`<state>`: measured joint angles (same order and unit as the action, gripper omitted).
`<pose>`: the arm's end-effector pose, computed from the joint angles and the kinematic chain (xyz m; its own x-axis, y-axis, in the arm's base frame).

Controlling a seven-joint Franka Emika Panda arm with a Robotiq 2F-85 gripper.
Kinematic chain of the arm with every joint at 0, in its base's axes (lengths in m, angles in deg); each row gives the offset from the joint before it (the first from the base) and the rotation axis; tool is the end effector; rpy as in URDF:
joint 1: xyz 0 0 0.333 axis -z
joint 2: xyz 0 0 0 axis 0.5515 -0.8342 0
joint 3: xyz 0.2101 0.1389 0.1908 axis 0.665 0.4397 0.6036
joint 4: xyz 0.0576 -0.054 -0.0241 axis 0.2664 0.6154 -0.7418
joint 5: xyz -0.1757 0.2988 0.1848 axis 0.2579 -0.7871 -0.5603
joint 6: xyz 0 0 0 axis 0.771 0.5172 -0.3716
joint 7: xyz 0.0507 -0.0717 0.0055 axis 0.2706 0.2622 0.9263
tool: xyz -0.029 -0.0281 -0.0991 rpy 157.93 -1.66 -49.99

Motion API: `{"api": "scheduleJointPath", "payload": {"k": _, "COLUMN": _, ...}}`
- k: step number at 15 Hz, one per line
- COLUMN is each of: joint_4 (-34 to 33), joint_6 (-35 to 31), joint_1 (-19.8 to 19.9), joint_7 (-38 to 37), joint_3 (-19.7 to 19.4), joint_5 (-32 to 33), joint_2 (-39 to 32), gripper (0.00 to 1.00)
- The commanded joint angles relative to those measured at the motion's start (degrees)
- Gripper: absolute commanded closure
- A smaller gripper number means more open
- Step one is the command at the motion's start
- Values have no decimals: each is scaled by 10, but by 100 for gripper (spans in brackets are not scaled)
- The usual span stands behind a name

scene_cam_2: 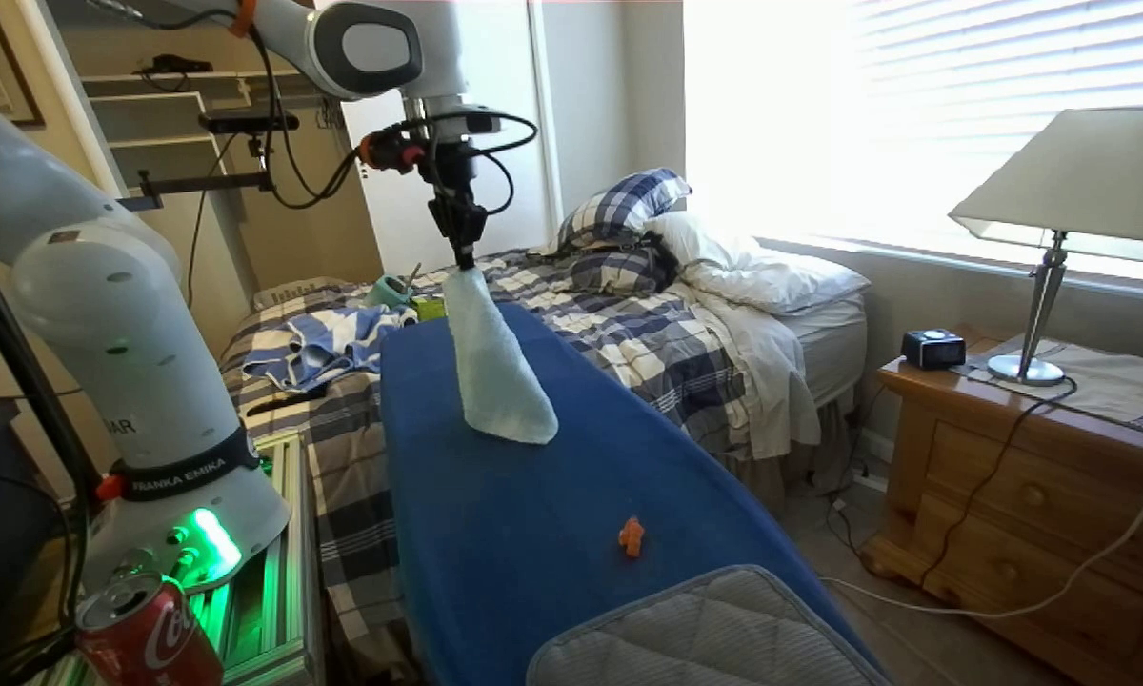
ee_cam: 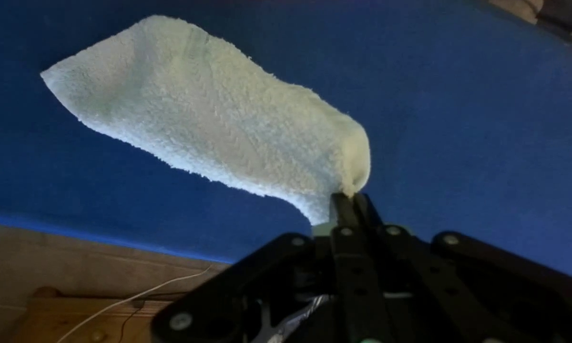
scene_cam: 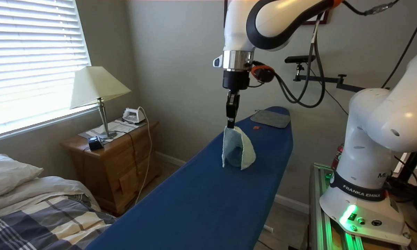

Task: Put the light blue cloth on the glass cup and then put the orange object on the light blue cloth

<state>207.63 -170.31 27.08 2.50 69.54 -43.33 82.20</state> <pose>0.3809 0.0546 0.4304 0.9787 0.2002 0.0461 0.2035 -0.9755 -0.0832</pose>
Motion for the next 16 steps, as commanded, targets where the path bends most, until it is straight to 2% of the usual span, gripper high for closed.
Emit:
{"api": "scheduleJointPath", "payload": {"k": 1, "joint_4": 5, "joint_6": -38, "joint_1": -6, "joint_7": 4, "joint_3": -2, "joint_5": -13, "joint_2": 10, "gripper": 99}}
{"api": "scheduleJointPath", "payload": {"k": 9, "joint_4": 6, "joint_6": -47, "joint_1": -15, "joint_7": 14, "joint_3": -6, "joint_5": -19, "joint_2": 1, "gripper": 99}}
{"api": "scheduleJointPath", "payload": {"k": 10, "joint_4": 6, "joint_6": -47, "joint_1": -17, "joint_7": 18, "joint_3": -8, "joint_5": -23, "joint_2": -1, "gripper": 71}}
{"api": "scheduleJointPath", "payload": {"k": 11, "joint_4": 6, "joint_6": -49, "joint_1": -18, "joint_7": 22, "joint_3": -10, "joint_5": -27, "joint_2": -2, "gripper": 70}}
{"api": "scheduleJointPath", "payload": {"k": 16, "joint_4": 7, "joint_6": -54, "joint_1": -20, "joint_7": 35, "joint_3": -14, "joint_5": -38, "joint_2": -10, "gripper": 35}}
